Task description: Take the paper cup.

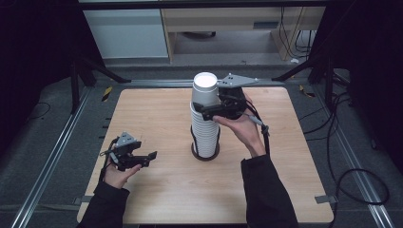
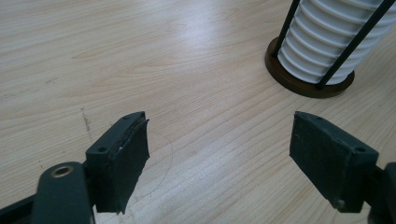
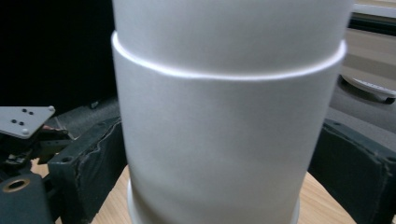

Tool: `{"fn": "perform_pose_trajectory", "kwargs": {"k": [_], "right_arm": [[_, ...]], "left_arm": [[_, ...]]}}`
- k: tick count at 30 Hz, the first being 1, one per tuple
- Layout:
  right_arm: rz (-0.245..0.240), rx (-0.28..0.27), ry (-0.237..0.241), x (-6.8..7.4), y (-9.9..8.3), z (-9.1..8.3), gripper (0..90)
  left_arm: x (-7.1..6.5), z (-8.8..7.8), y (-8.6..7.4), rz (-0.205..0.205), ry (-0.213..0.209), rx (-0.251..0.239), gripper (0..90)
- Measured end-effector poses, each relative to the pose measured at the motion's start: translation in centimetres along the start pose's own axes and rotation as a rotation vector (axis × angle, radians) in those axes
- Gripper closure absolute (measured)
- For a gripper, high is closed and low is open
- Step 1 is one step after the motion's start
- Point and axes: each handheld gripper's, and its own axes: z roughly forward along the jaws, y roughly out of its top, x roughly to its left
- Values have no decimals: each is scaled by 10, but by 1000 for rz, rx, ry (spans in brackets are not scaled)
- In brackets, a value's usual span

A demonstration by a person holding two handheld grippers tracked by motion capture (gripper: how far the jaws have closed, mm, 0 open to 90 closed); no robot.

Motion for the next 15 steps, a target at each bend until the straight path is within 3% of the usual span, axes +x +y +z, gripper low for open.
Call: {"fn": "perform_pose_trajectory", "kwargs": {"k": [15], "right_arm": [[-18,28,-9,2,-3,13,88]], "left_arm": [[0,1,0,3,0,9,190]]}}
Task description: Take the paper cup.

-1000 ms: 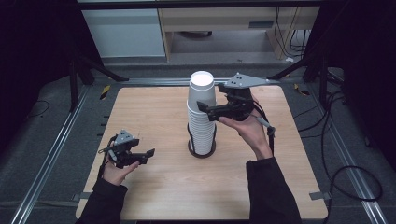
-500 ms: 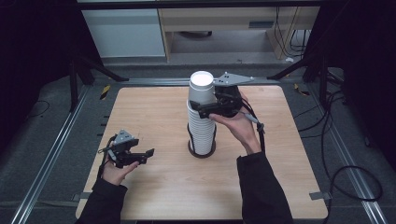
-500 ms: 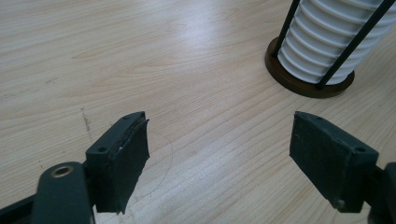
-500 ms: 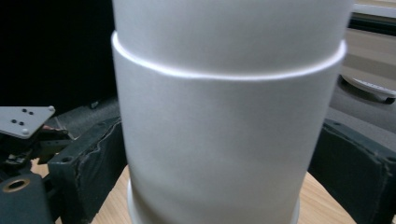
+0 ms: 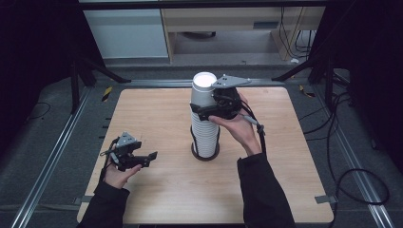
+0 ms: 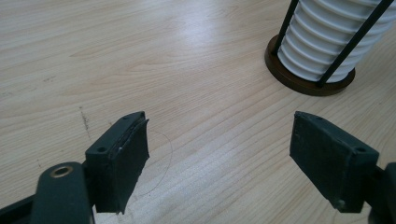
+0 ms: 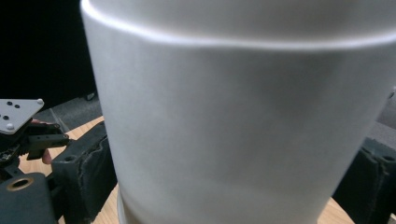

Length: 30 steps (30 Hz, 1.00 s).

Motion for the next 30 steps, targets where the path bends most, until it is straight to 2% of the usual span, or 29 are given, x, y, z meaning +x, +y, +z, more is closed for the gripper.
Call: {"fn": "perform_pose_trajectory", "kwargs": {"k": [8,16,30], "right_arm": [[-15,7,-14,2,1,-4,107],[-20,-12,-22,3,5,-8,118],[-2,-8,-13,2,1,-7,103]], "left_arm": [[0,1,0,-3,0,2,189],[1,0,0,-7,0,-1,189],[1,0,0,-9,1,0,187]]}}
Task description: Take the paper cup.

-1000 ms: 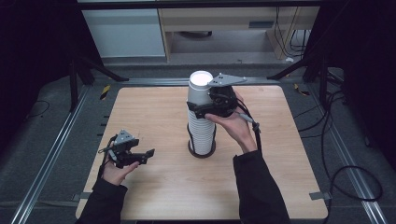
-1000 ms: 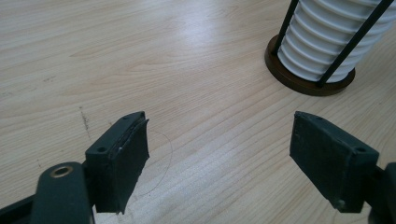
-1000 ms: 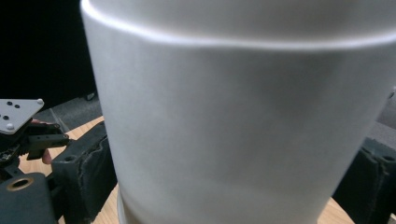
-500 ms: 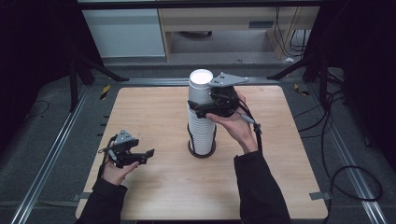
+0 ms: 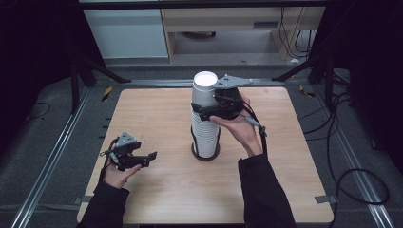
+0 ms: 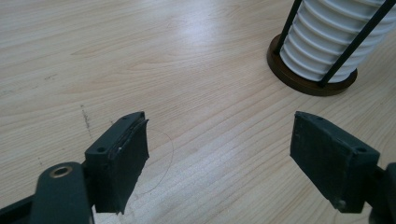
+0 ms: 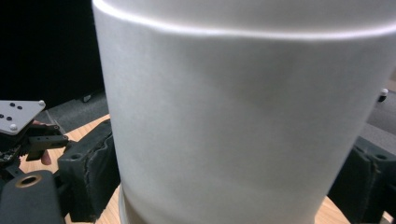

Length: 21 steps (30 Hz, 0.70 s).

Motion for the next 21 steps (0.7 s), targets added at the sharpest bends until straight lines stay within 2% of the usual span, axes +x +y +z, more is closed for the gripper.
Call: {"fn": "perform_pose_trajectory", "kwargs": {"k": [6,13,18,19,21], "right_arm": [[-15,23,-3,1,-1,2,80],[3,-2,-7,1,1,4,56],[7,-1,-13,2,2,7,62],[3,13,-19,2,1,10,91],[4,6,-23,2,0,10,100]], "left_arm": [[0,0,0,1,0,0,187],[0,0,0,1,0,2,186],[0,1,0,0,0,3,186],[0,1,0,0,0,4,186],[1,0,0,-1,1,4,186]]}}
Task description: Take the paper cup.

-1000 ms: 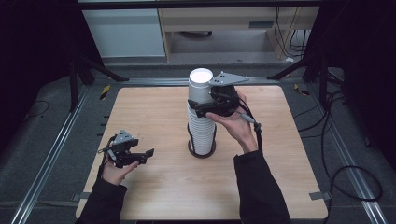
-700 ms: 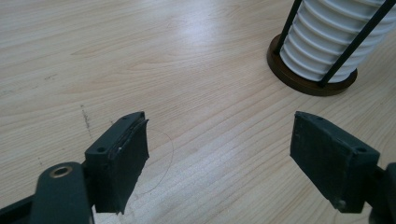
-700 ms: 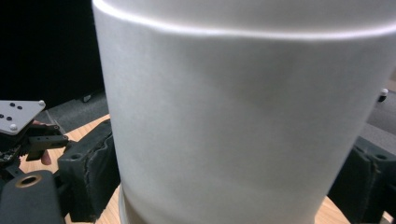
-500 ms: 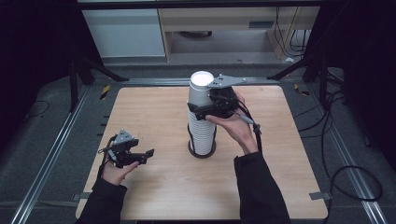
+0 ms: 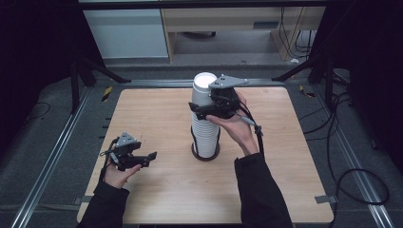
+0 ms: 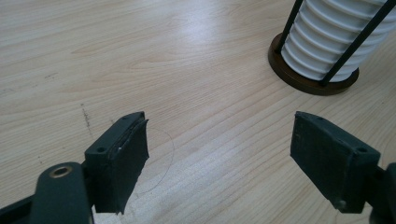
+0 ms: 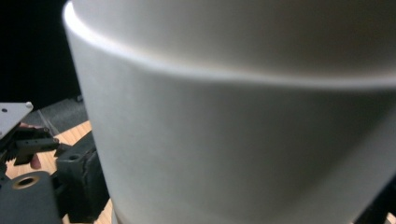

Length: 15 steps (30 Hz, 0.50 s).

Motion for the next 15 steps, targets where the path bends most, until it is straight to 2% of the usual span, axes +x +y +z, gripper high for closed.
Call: {"fn": "perform_pose_trajectory", "kwargs": {"k": [12,13,14,15], "right_arm": [[-21,6,-8,1,2,-3,120],[-24,1,-10,1,2,-3,121],[-19,-27,-5,1,4,-6,121],[-19,-27,-5,1,4,-6,121]], "left_arm": [[1,0,0,-3,0,0,185],[1,0,0,-3,1,0,185],[1,0,0,-4,1,1,185],[1,0,0,-4,1,1,185]]}}
